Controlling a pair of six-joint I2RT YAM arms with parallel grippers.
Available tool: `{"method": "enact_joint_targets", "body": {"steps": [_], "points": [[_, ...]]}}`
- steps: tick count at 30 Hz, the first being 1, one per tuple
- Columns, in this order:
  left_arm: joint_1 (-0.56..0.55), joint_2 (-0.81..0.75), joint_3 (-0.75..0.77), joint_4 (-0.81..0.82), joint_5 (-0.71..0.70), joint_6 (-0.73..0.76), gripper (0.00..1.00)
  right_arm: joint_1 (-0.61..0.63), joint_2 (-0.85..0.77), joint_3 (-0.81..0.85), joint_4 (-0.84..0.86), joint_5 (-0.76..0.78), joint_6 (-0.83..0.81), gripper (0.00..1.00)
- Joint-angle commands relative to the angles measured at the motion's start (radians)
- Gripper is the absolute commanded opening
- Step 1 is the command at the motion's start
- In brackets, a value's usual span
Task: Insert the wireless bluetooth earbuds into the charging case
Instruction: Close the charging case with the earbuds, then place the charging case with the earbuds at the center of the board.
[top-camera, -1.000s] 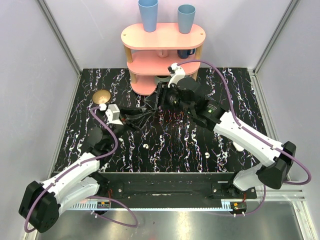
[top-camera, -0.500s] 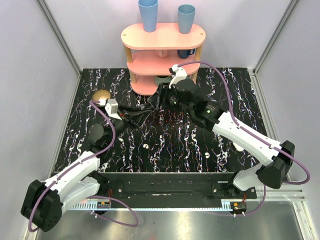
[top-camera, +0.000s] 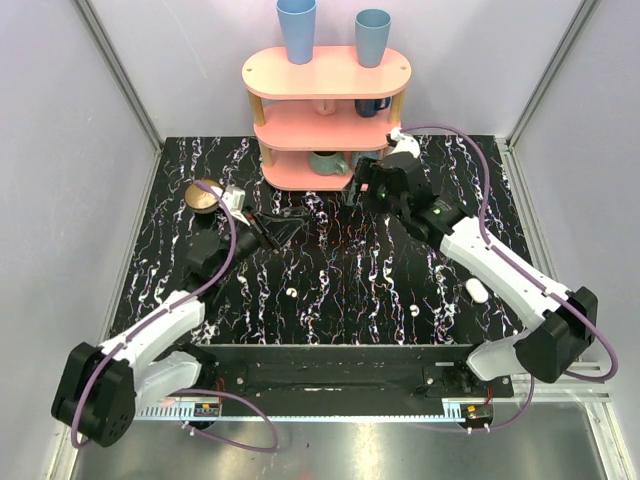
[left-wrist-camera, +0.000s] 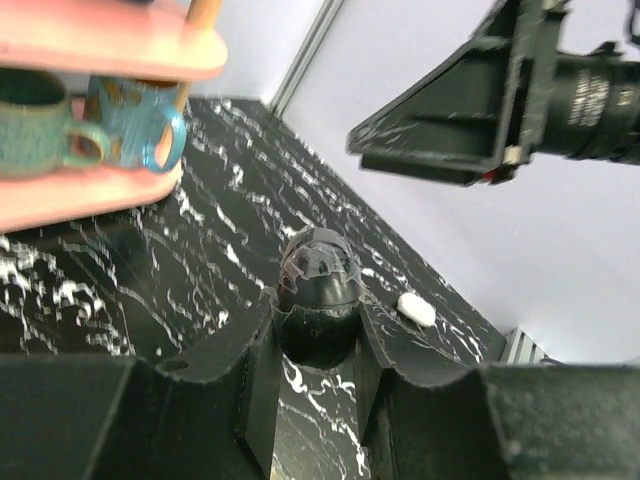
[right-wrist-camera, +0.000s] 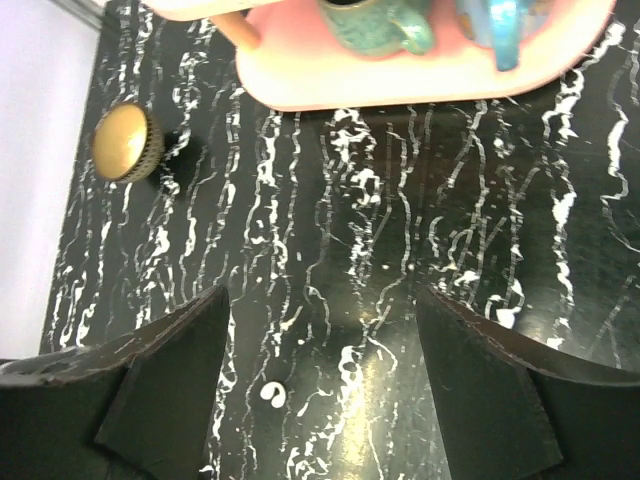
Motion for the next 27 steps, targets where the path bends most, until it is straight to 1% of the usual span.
{"method": "enact_joint_targets", "body": {"steps": [1,3,4,5,8,12,15,16,17,19,23,27], "points": [[0.025,0.088,0.004,-0.002,0.047,-0.101,0.0,-0.048,-0.07,-0.044,-0.013,-0.048,0.027,0.83],[0.028,0.149,0.039,-0.056,0.057,-0.126,0.0,-0.059,-0.082,-0.075,-0.014,-0.06,0.029,0.84],[0.028,0.169,0.091,-0.146,0.06,-0.126,0.0,-0.068,-0.095,-0.084,-0.014,-0.072,0.03,0.84],[0.028,0.212,0.116,-0.182,0.067,-0.125,0.0,-0.071,-0.101,-0.095,-0.013,-0.075,0.033,0.85],[0.03,0.288,0.176,-0.223,0.116,-0.124,0.0,-0.09,-0.124,-0.132,-0.013,-0.091,0.047,0.86],[0.039,0.393,0.2,-0.165,0.164,-0.213,0.0,-0.114,-0.151,-0.173,-0.017,-0.097,0.064,0.86],[0.042,0.486,0.208,-0.078,0.202,-0.285,0.0,-0.142,-0.176,-0.193,-0.022,-0.098,0.073,0.87],[0.04,0.509,0.214,-0.037,0.219,-0.299,0.0,-0.148,-0.185,-0.199,-0.023,-0.101,0.073,0.89],[0.04,0.548,0.219,-0.026,0.221,-0.313,0.0,-0.162,-0.19,-0.201,-0.025,-0.107,0.072,0.92],[0.042,0.582,0.225,0.011,0.216,-0.336,0.0,-0.174,-0.202,-0.212,-0.031,-0.123,0.064,0.94],[0.042,0.661,0.237,0.059,0.209,-0.365,0.0,-0.192,-0.22,-0.227,-0.03,-0.141,0.058,0.95],[0.043,0.724,0.254,0.088,0.187,-0.407,0.04,-0.202,-0.221,-0.233,-0.031,-0.163,0.064,0.95]]}}
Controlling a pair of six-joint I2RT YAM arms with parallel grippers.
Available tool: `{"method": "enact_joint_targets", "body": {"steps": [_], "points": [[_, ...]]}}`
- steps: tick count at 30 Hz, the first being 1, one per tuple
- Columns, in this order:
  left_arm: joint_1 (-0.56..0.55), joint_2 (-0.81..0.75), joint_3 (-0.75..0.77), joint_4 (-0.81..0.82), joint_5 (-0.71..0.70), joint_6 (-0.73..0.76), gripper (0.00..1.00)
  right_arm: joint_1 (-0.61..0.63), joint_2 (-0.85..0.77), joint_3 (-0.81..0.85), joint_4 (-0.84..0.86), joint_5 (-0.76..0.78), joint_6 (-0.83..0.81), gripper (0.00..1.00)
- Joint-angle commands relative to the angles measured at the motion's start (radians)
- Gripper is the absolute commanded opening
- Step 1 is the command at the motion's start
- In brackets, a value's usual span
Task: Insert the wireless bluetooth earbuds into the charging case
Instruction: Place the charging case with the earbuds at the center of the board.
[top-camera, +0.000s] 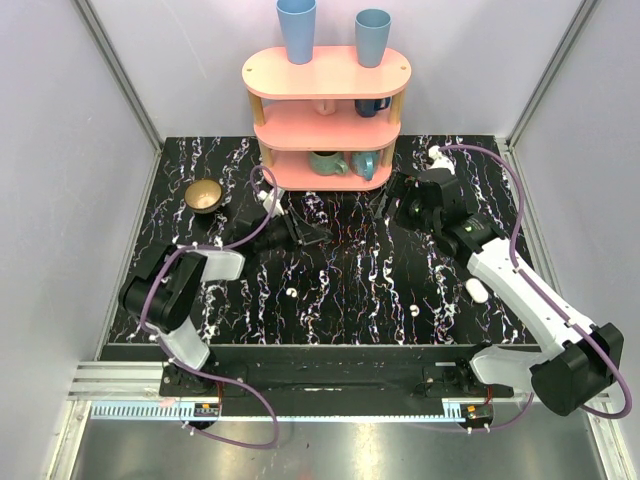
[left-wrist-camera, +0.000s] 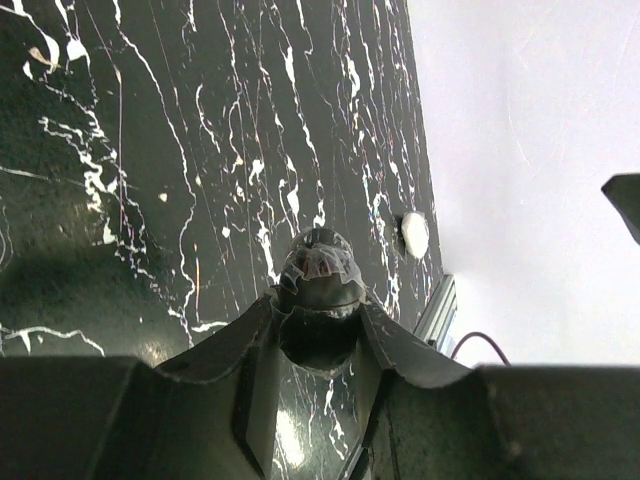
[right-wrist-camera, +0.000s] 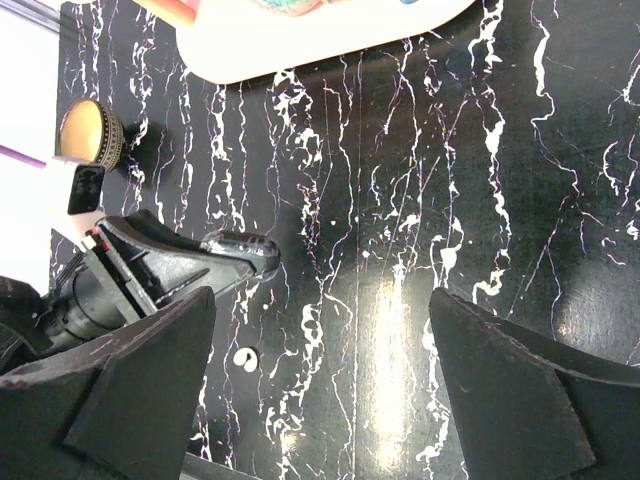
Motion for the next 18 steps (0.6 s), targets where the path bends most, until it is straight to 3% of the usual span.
{"method": "enact_joint_targets", "body": {"steps": [1,9,11,18], "points": [[0.008,0.062,0.057,0.136,0.004,-0.066,0.04,-0.013,-0.022,-0.005,0.012,-0.04,0.005,0.95],[0.014,0.136,0.048,0.102,-0.087,-0.101,0.11,-0.014,-0.014,-0.01,0.012,-0.068,0.025,0.95],[0.015,0.151,0.045,0.102,-0.1,-0.115,0.19,-0.016,-0.014,-0.014,0.012,-0.069,0.028,0.95],[0.021,0.173,0.044,0.054,-0.161,-0.089,0.23,-0.03,-0.022,-0.002,-0.002,-0.05,-0.02,0.95]]}}
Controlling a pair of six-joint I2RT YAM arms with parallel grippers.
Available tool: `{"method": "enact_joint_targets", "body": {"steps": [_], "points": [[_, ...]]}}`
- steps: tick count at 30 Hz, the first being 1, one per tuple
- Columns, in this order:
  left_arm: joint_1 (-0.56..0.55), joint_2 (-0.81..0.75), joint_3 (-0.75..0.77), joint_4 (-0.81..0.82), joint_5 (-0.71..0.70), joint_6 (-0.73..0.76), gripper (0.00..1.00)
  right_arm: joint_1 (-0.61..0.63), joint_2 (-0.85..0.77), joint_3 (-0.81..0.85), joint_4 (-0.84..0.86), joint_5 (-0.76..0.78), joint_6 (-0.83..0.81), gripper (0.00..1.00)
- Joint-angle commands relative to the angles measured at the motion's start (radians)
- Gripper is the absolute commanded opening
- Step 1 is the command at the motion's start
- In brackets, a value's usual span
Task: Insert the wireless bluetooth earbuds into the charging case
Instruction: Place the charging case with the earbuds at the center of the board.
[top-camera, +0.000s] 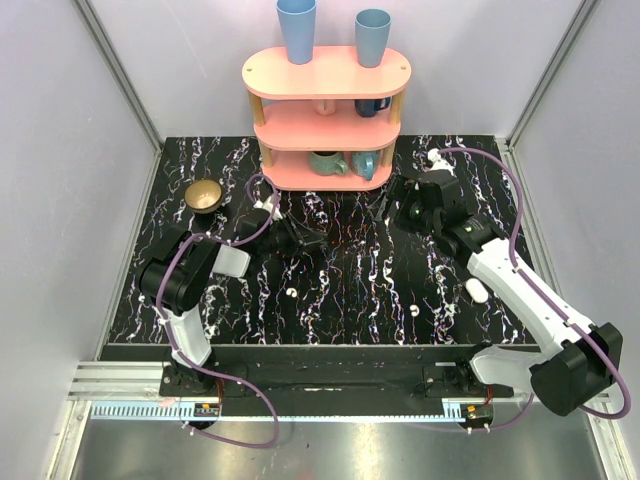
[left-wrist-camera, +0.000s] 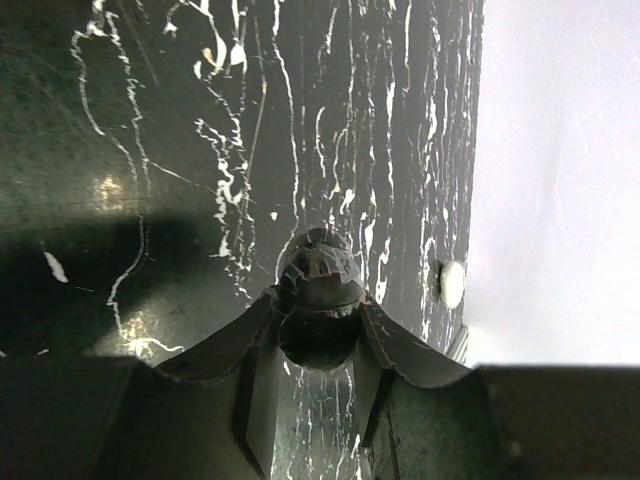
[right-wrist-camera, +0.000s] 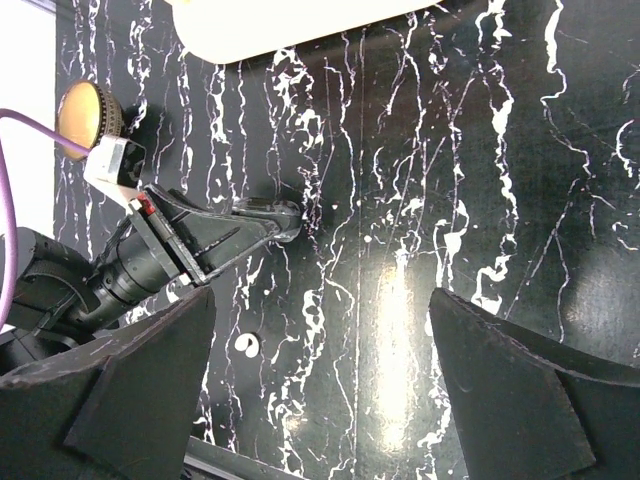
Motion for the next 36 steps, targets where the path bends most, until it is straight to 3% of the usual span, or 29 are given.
{"method": "enact_joint_targets", "body": {"steps": [1,8,16,28,36], "points": [[0.011,0.017,0.017,0.02,-0.062,-0.002,0.25,-0.021,-0.019,0.022,0.002,-0.001,-0.04,0.95],[0.011,0.006,0.046,-0.101,-0.109,0.066,0.36,-0.029,-0.039,0.018,-0.008,0.002,-0.032,0.95],[0.013,-0.003,0.047,-0.152,-0.113,0.086,0.58,-0.031,-0.056,0.0,-0.011,0.002,-0.038,0.95],[0.014,-0.166,-0.046,-0.264,-0.173,0.178,0.62,-0.098,-0.057,0.013,-0.079,0.068,-0.08,0.98],[0.014,-0.422,-0.048,-0.394,-0.253,0.326,0.63,-0.257,-0.025,0.021,-0.208,0.116,-0.04,1.0]]}}
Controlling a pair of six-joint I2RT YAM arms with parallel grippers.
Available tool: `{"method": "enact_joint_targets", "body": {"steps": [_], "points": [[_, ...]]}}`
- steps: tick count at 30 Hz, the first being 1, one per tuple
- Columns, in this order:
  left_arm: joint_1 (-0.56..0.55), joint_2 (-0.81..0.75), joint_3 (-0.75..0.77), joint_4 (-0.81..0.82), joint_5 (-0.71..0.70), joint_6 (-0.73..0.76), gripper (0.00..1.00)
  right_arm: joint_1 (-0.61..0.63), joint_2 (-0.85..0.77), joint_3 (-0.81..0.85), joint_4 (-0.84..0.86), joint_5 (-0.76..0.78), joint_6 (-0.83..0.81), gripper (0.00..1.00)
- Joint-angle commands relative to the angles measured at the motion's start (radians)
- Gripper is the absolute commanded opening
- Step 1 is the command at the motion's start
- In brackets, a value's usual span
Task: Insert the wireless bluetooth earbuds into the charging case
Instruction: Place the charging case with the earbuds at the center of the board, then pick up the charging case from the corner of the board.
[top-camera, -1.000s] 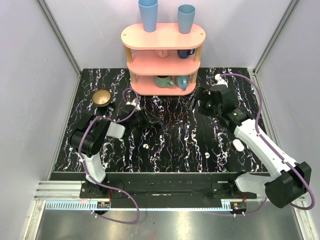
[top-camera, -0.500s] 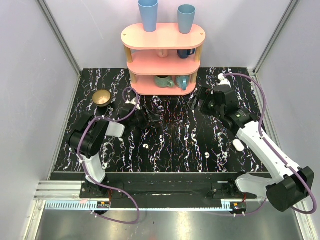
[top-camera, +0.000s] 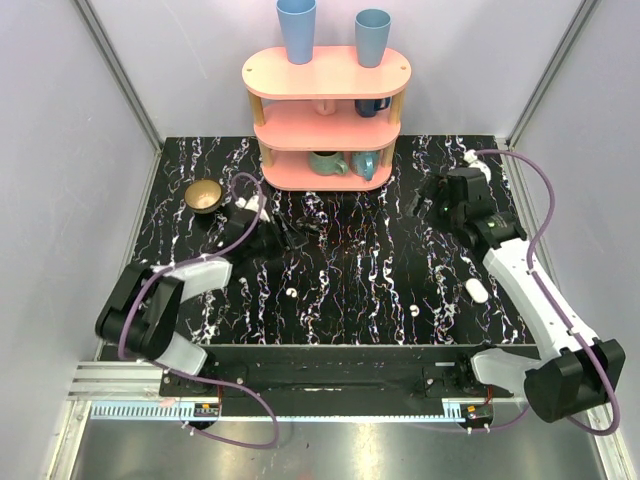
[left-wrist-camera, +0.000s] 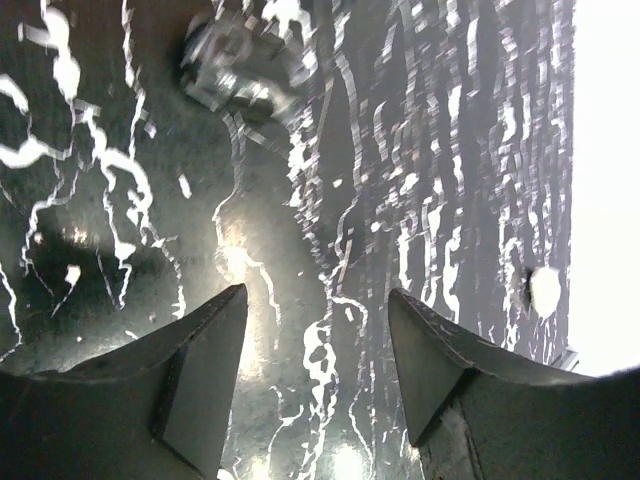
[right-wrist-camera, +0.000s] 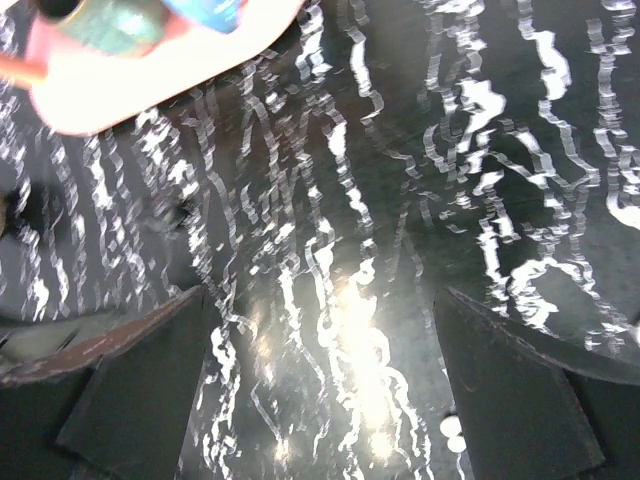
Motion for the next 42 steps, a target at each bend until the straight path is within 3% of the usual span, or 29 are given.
{"method": "enact_joint_targets", "body": {"steps": [1,10,13,20,24,29,37,42], "points": [[0.006,-0.167,0.033,-0.075,-0.084,0.126,0.63,-0.116,0.023,0.016,-0.123,0.041,0.034,1.0],[0.035,-0.443,0.08,-0.164,-0.121,0.226,0.77,-0.281,-0.001,-0.057,-0.337,0.087,0.258,1.0],[0.049,-0.49,0.086,-0.173,-0.095,0.243,0.8,-0.312,-0.015,-0.079,-0.346,0.076,0.27,1.0],[0.054,-0.551,0.106,-0.204,-0.015,0.321,0.83,-0.528,0.029,-0.151,-0.369,-0.055,0.252,1.0],[0.054,-0.57,0.112,-0.219,0.013,0.411,0.85,-0.571,0.057,-0.182,-0.375,-0.074,0.321,1.0],[0.054,-0.577,0.126,-0.285,-0.045,0.51,0.86,-0.593,0.052,-0.191,-0.41,-0.063,0.531,1.0],[0.054,-0.594,0.091,-0.285,-0.104,0.517,0.91,-0.601,-0.02,-0.226,-0.463,0.041,0.877,0.97],[0.054,-0.6,0.079,-0.273,-0.105,0.499,0.92,-0.646,0.044,-0.245,-0.444,-0.026,0.919,0.96]]}}
